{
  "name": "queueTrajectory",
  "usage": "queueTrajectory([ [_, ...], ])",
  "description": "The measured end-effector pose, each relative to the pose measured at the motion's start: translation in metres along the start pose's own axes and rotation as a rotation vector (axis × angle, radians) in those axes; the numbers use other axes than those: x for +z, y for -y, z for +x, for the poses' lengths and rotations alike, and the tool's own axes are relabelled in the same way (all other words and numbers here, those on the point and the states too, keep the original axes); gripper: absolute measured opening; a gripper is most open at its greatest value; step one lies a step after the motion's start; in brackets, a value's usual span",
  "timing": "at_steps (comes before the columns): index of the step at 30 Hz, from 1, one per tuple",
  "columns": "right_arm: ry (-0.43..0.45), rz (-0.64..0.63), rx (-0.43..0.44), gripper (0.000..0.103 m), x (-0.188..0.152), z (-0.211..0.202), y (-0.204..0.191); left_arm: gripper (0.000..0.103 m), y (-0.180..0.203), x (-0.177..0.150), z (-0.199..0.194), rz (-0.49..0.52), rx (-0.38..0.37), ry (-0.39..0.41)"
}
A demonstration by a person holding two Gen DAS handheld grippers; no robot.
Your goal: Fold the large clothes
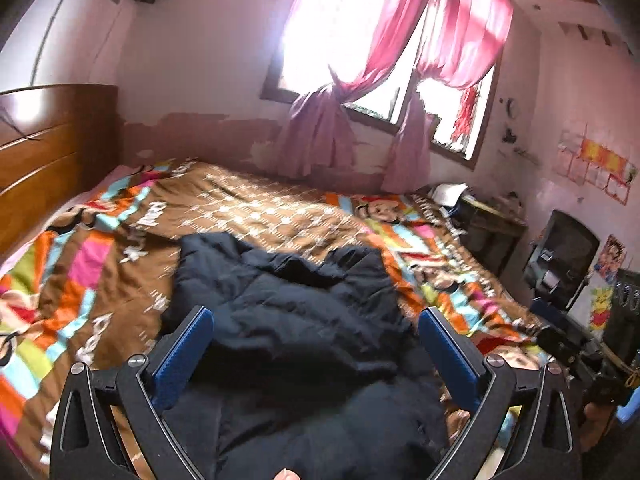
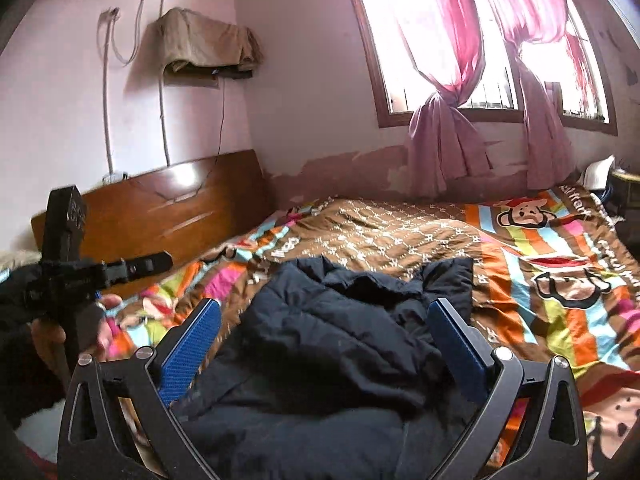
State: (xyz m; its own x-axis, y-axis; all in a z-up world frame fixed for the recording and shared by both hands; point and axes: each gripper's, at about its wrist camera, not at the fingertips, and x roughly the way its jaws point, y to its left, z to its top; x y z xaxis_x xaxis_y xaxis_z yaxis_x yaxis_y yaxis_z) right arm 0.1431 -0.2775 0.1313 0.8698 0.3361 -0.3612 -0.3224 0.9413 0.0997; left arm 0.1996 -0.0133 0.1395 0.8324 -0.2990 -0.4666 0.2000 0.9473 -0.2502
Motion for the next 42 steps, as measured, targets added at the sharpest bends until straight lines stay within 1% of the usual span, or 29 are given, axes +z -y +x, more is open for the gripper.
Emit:
queueTrajectory([
  [5,-0.047,-0.049,-0.039,0.102,-0.037,-0.027,-0.011,0.103,-0.015,-0.042,-0.024,0.01,0.064,-0.031],
  [7,-0.067,-0.056,-0.048,0.102,-0.052,-0.032,-0.014,0.103,-0.02,-0.055,-0.028,-0.001,0.074,-0.057],
  [10,-0.101,-0.064,-0.055,0.102,-0.074,-0.037,-0.018,0.103,-0.031,-0.074,-0.034,-0.045,0.075,-0.091],
  [13,-0.138,-0.055,-0.059,0.102,-0.093,-0.036,-0.016,0.103,-0.04,-0.091,-0.037,-0.068,0.075,-0.126],
  [17,-0.164,-0.037,-0.072,0.102,-0.111,-0.036,-0.013,0.103,-0.049,-0.113,-0.039,-0.056,0.117,-0.163],
  [20,-0.195,-0.04,-0.075,0.102,-0.123,-0.035,-0.011,0.103,-0.05,-0.133,-0.039,-0.007,0.147,-0.193],
  [22,-0.243,-0.056,-0.079,0.102,-0.133,-0.03,-0.013,0.103,-0.048,-0.146,-0.036,0.027,0.155,-0.222],
  [24,-0.321,-0.068,-0.105,0.102,-0.146,-0.018,-0.013,0.103,-0.046,-0.16,-0.031,0.068,0.155,-0.27],
  [25,-0.357,-0.067,-0.123,0.102,-0.152,-0.012,-0.012,0.103,-0.044,-0.167,-0.027,0.085,0.168,-0.293],
  [27,-0.428,-0.061,-0.146,0.102,-0.164,-0.001,-0.01,0.103,-0.042,-0.181,-0.022,0.105,0.231,-0.32],
  [28,-0.458,-0.054,-0.146,0.102,-0.171,0.003,-0.009,0.103,-0.041,-0.186,-0.02,0.109,0.247,-0.325],
  [29,-0.469,-0.049,-0.141,0.102,-0.175,0.005,-0.009,0.103,-0.04,-0.19,-0.018,0.108,0.253,-0.332],
  [33,-0.518,-0.061,-0.125,0.102,-0.188,0.011,-0.015,0.103,-0.042,-0.199,-0.013,0.078,0.217,-0.359],
  [36,-0.551,-0.097,-0.116,0.102,-0.197,0.018,-0.022,0.103,-0.042,-0.207,-0.006,0.068,0.177,-0.404],
  [42,-0.65,-0.122,-0.1,0.102,-0.216,0.045,-0.029,0.103,-0.035,-0.226,0.01,0.099,0.199,-0.504],
])
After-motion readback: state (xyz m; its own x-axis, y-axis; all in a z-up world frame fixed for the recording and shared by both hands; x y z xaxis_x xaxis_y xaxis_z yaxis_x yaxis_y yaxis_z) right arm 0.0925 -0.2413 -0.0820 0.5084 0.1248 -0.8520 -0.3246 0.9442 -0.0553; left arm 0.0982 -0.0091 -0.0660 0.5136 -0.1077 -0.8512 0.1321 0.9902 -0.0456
